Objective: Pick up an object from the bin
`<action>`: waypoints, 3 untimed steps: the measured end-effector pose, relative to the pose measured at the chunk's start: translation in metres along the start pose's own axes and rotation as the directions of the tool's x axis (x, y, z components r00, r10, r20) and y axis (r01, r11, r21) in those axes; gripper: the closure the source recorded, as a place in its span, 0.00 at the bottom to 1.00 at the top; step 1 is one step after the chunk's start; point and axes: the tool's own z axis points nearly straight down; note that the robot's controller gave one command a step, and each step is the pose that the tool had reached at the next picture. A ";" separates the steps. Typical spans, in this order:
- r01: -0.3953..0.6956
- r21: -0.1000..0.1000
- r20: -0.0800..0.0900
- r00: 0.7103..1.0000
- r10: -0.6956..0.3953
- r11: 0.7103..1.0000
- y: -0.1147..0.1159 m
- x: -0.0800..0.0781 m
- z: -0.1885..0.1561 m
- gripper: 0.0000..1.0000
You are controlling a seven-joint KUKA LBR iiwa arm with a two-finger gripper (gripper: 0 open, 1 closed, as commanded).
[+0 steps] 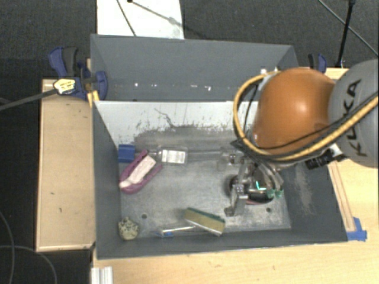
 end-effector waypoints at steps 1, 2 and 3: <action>0.152 0.001 0.000 0.988 -0.152 0.988 0.036 -0.007 0.142 0.00; 0.152 0.004 -0.002 0.988 -0.152 0.988 0.050 -0.005 0.167 0.00; 0.148 -0.005 0.022 0.989 -0.148 0.989 0.055 -0.010 0.164 1.00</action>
Offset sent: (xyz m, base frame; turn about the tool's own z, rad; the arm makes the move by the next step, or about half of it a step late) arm 0.0080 0.0361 -0.1390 -0.1525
